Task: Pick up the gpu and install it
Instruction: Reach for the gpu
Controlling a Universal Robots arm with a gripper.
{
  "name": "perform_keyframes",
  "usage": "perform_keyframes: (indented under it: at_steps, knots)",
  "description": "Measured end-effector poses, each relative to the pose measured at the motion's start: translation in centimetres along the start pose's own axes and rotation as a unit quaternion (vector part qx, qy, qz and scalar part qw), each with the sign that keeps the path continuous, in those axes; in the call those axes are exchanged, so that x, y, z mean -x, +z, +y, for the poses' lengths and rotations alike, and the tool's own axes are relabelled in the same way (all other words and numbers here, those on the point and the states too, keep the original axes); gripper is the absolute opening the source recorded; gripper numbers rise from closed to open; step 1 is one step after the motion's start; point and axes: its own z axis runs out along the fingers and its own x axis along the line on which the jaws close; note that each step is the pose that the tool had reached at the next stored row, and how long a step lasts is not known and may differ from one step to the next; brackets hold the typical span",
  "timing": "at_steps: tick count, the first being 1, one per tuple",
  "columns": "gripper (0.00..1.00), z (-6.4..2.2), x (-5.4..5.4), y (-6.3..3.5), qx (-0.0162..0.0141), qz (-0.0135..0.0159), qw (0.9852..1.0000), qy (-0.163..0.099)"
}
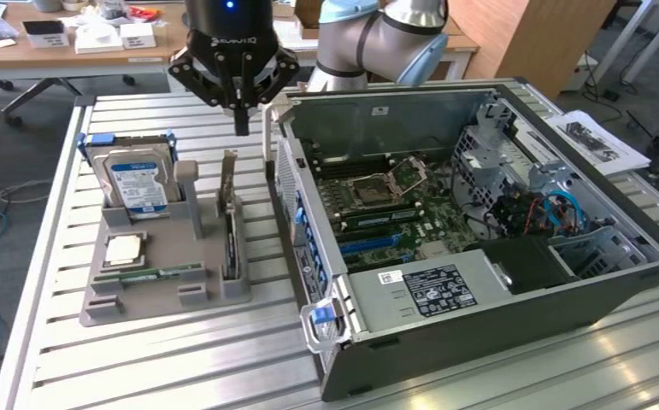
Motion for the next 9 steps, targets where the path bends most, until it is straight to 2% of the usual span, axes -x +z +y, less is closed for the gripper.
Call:
perform_keyframes:
  at_steps: [9]
  knots:
    - [0.11, -0.14, -1.9, 0.0, 0.0, 0.0, 1.0, 0.0]
